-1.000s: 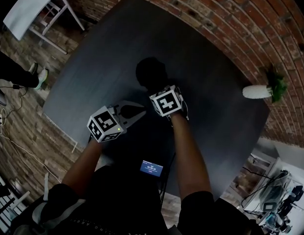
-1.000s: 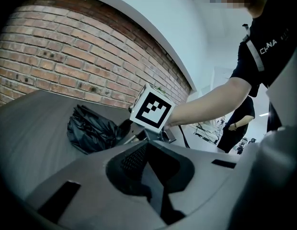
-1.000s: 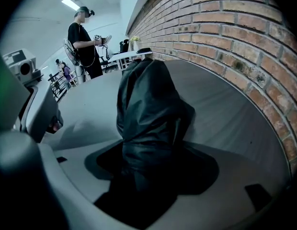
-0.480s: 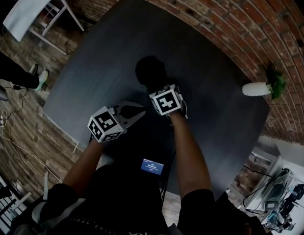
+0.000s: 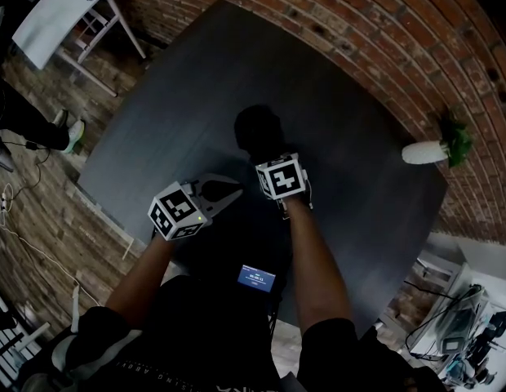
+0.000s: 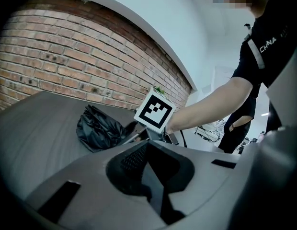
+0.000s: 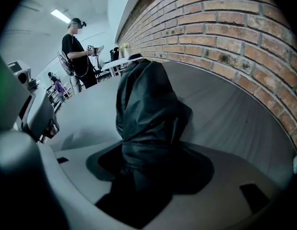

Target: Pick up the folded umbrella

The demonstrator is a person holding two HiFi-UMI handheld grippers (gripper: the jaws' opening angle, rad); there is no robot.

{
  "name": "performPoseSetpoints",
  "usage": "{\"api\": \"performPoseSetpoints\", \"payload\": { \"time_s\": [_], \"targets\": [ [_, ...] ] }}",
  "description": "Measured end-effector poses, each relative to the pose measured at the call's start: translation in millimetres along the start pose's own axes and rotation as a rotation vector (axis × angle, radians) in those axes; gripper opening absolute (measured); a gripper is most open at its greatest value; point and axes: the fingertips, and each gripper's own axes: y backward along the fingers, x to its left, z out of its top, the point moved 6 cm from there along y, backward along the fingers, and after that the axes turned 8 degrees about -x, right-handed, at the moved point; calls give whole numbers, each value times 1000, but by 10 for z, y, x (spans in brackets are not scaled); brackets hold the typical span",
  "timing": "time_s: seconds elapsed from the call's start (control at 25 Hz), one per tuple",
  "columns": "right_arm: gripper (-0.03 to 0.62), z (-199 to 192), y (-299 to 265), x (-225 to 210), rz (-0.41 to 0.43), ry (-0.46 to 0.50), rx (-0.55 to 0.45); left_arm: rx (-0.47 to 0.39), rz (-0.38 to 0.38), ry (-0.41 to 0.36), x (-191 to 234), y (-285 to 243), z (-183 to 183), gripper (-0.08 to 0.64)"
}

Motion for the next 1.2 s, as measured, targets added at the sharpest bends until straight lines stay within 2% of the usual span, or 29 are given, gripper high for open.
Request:
{"api": "performPoseSetpoints", "payload": {
  "time_s": [0.44,0.64,0.76,0.92,1.2],
  "targets": [
    [293,-333,269,261,41,-61,5,-16,6,-16,-134,138,-6,3],
    [293,-273,449,345,40,-67,-47,-25,5,-29,-176,176,59,3],
    [293,-77,617,370,35,-55,-119,-28,14,-36,-170,202,147,3],
    [293,288,925,389,14,-27,-240,-78,40,-65,-121,216,414,3],
    [293,887,1631,491,-20,19,-503,-170,63,-140,-154,410,908,3]
  ]
}}
